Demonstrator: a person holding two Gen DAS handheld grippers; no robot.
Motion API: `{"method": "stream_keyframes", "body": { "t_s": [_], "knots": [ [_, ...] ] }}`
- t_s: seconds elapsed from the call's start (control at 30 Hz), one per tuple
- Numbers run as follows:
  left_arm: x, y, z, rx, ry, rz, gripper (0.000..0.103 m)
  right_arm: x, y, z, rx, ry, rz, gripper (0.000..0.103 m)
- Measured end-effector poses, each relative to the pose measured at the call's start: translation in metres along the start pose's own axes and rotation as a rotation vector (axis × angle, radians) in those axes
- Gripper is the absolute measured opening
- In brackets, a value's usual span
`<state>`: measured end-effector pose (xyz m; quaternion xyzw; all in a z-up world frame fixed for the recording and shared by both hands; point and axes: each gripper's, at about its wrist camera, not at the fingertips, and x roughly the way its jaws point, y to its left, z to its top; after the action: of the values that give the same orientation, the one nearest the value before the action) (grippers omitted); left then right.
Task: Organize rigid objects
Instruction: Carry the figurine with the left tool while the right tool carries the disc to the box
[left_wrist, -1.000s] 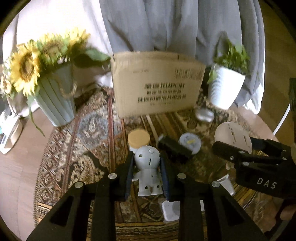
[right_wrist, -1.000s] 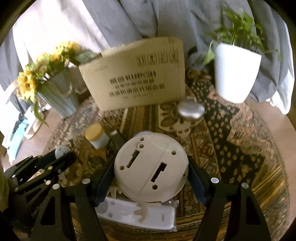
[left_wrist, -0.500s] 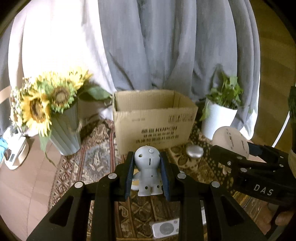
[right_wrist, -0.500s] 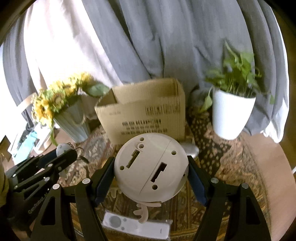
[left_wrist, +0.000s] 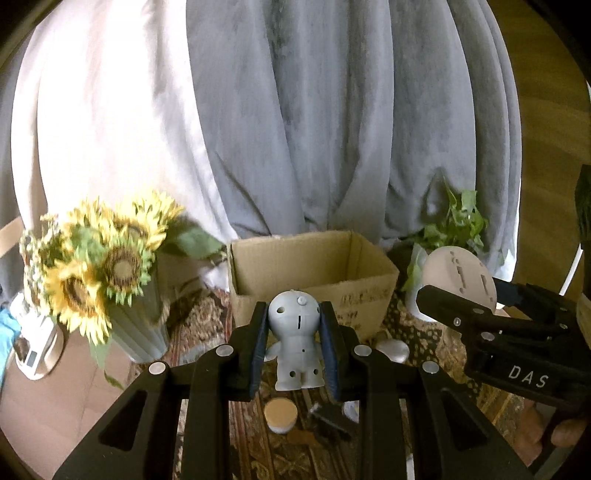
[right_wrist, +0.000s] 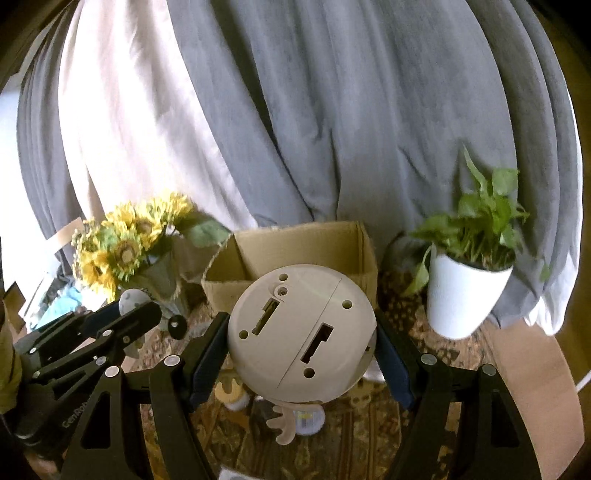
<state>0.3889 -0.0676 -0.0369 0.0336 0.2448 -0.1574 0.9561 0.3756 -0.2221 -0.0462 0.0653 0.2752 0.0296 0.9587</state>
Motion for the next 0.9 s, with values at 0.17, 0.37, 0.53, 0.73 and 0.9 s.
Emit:
{"method": "stream_keyframes", "body": {
  "t_s": [0.17,0.37,0.53,0.73,0.9],
  "knots": [
    [0.011,0.001,0.019,0.009,-0.033,0.003,0.027,0.008,-0.002,0.018,-0.006,-0.02,0.007,0.075],
    [0.031,0.004,0.041,0.013,-0.05,-0.002,0.027,0.027,-0.008,0.039,-0.005,-0.025,0.027,0.075],
    [0.05,0.008,0.053,0.014,-0.039,-0.007,0.027,0.047,-0.014,0.055,0.007,-0.014,0.035,0.075],
    [0.077,0.013,0.071,0.003,-0.005,-0.02,0.027,0.07,-0.024,0.072,0.015,0.01,0.042,0.075],
    [0.099,0.014,0.083,0.003,0.023,-0.025,0.027,0.088,-0.029,0.086,0.012,0.035,0.039,0.075]
  ]
}}
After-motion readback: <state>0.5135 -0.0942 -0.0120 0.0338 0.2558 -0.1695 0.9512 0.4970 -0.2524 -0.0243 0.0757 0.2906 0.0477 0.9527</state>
